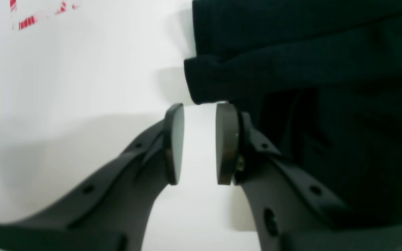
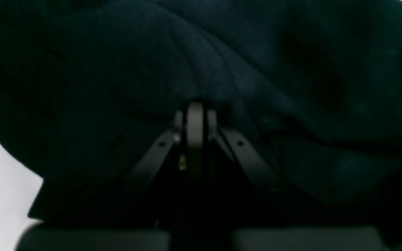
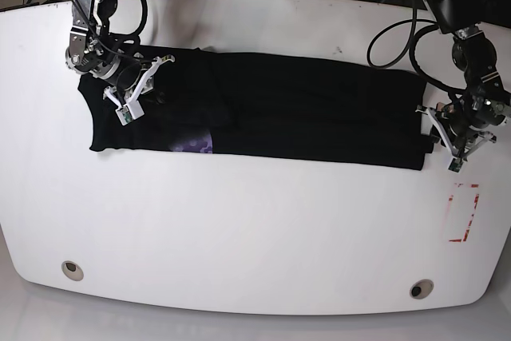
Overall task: Layout the t-shirt on the table in an organized manner, then fold the t-shirt properly
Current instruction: 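Pull the shirt's end with the left gripper to straighten the strip, then release and move the left gripper along the shirt's end edge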
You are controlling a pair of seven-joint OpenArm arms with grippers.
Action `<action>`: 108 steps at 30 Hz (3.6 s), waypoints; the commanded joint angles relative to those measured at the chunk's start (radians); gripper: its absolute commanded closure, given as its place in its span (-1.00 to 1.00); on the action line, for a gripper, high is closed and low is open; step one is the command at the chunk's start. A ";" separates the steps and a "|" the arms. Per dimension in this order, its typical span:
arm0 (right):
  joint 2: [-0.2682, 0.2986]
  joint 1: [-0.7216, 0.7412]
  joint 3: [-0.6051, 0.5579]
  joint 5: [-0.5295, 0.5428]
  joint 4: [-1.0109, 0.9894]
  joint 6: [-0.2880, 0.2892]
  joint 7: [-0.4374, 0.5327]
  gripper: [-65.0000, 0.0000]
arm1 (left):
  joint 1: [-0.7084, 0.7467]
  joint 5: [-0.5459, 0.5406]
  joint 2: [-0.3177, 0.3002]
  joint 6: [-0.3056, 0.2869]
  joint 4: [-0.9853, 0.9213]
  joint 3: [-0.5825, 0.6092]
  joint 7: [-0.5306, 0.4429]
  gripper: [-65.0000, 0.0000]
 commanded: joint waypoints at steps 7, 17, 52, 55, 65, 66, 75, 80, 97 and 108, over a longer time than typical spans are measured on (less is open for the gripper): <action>0.008 -0.008 -0.005 -0.063 -0.004 -0.009 -0.078 0.99 | -0.104 -0.007 -0.013 0.002 -0.083 -0.002 -0.012 -0.25; 0.008 -0.009 -0.005 -0.063 -0.004 -0.009 -0.078 0.99 | -0.224 -0.005 -0.015 0.002 -0.293 0.000 -0.028 -0.29; -0.020 -0.008 -0.005 -0.063 -0.004 -0.009 -0.081 0.99 | -0.185 -0.008 -0.018 0.002 -0.201 -0.002 0.011 0.83; -0.020 -0.008 -0.005 -0.063 -0.004 -0.009 -0.081 0.99 | -0.161 -0.008 -0.018 0.002 -0.150 -0.003 0.034 0.83; -0.020 -0.008 -0.005 -0.063 -0.004 -0.009 -0.081 0.99 | -0.092 -0.010 -0.015 0.002 -0.001 -0.029 0.103 0.83; -0.020 -0.008 -0.005 -0.063 -0.004 -0.009 -0.081 0.99 | -0.084 -0.010 -0.013 0.002 0.011 -0.029 0.106 0.83; -0.020 -0.008 -0.005 -0.063 -0.004 -0.009 -0.081 0.99 | -0.004 -0.010 -0.013 0.002 0.109 -0.029 0.112 0.82; -0.020 -0.008 -0.005 -0.063 -0.004 -0.009 -0.081 0.99 | 0.036 -0.010 -0.013 0.002 0.152 -0.029 0.112 0.82; -0.020 -0.008 -0.007 -0.063 -0.004 -0.009 -0.081 0.99 | 0.092 -0.010 -0.015 0.002 0.169 -0.026 0.112 0.56; -0.020 -0.008 -0.007 -0.063 -0.004 -0.009 -0.081 0.99 | 0.132 -0.010 -0.019 0.002 0.169 -0.025 0.112 -0.25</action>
